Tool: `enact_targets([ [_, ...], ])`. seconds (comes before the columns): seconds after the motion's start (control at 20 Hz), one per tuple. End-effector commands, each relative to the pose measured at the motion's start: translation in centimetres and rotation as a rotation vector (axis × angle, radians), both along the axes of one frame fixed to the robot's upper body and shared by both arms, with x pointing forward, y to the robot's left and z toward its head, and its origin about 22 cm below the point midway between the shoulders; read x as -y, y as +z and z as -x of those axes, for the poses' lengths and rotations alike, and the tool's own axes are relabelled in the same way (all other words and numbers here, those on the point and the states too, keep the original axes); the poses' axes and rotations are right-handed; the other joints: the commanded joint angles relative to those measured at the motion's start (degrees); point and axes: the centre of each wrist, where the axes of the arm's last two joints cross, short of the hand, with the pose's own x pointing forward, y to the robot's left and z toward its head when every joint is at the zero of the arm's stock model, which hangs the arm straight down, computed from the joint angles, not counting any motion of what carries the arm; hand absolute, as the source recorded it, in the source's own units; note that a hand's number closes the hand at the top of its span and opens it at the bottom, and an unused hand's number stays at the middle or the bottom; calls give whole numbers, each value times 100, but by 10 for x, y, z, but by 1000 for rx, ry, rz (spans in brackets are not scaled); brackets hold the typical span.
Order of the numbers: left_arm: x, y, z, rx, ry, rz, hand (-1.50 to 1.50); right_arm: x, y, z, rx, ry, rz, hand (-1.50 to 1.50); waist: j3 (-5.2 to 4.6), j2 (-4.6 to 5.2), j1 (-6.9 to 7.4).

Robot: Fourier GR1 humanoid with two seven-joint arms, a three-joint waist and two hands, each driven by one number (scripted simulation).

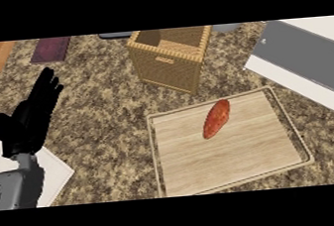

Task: Pick the pear from the tray and place it in the tiered shelf

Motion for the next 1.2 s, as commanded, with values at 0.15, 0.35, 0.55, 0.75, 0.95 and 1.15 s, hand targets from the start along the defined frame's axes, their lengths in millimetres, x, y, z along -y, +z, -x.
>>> enact_targets([
  [0.15, -6, -5, -14, -3, -33, -4, 0, 62, 42, -37, 3, -159, -19, 150, 2, 38, 132],
  [0.35, 9, -14, -6, 2, -25, 0, 0, 110, 44, -54, -47, -178, -104, 150, 7, 31, 162],
  [0.55, 9, 13, -12, -1, -35, 0, 0, 129, 18, -78, -39, -215, -124, 150, 10, 31, 203],
  [0.75, 19, 18, -17, 6, -29, -1, 0, 165, 15, -94, -41, -227, -134, 150, 12, 40, 209],
  [0.95, 11, 3, -7, 10, -47, 7, 0, 186, 16, -116, -34, -231, -132, 150, 9, 43, 231],
  [1.15, -1, -2, -7, 5, -52, -16, 0, 193, 17, -132, -58, -249, -132, 150, 7, 41, 207],
])
